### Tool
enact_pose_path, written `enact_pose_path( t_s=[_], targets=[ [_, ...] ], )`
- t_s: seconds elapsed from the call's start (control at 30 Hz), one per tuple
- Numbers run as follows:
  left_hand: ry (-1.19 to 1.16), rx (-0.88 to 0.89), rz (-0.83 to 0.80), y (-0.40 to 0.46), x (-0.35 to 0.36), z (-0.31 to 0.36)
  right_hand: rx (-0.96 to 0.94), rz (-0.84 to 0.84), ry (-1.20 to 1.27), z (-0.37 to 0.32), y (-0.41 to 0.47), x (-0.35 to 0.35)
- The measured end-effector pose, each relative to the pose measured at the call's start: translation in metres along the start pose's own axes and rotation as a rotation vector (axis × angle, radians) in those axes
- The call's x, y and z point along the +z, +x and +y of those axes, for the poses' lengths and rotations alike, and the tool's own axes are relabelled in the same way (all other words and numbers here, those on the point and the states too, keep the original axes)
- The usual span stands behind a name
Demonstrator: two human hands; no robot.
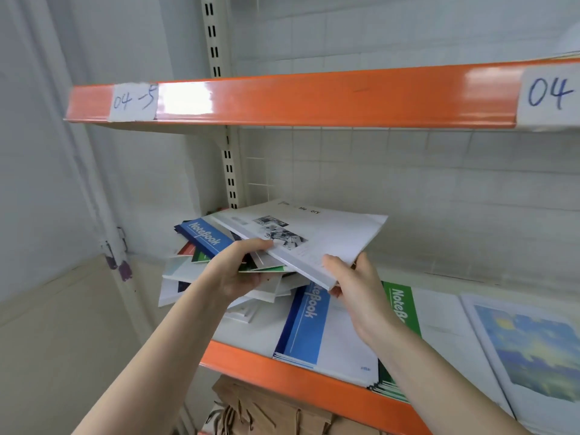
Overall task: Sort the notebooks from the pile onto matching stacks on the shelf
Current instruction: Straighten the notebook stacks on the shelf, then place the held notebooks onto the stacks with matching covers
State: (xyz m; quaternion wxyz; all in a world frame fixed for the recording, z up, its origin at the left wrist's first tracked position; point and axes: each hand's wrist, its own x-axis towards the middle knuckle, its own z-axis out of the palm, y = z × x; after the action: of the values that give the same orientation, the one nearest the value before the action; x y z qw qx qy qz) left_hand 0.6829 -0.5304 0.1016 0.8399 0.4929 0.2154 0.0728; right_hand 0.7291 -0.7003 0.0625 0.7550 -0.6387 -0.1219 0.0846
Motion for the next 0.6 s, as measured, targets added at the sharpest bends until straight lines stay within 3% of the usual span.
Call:
enact_pose_path(
  t_s=[0.1, 0.23, 0.33, 0.47, 0.6],
  targets=[
    [0.045, 0.075, -0.054, -0.013, 0.013, -0.011, 0.071, 0.038, 0.004, 0.001, -0.012, -0.037],
    [0.179, 0.166, -0.244, -0.037, 0.040, -0.031, 0.151, 0.185, 0.313, -0.001, -0.022, -0.104],
    [0.263, 0.166, -0.411, -0.044, 0.071, -0.053, 0.102, 0.264, 0.391, -0.005, -0.035, -0.150],
    [0.322, 0.144, -0.589, -0.044, 0.127, -0.080, 0.012, 0.406, 0.310, -0.011, -0.069, -0.216],
    [0.374, 0.120, -0.679, -0.050, 0.191, -0.117, -0.095, 0.480, 0.325, -0.023, -0.113, -0.287]
  ],
)
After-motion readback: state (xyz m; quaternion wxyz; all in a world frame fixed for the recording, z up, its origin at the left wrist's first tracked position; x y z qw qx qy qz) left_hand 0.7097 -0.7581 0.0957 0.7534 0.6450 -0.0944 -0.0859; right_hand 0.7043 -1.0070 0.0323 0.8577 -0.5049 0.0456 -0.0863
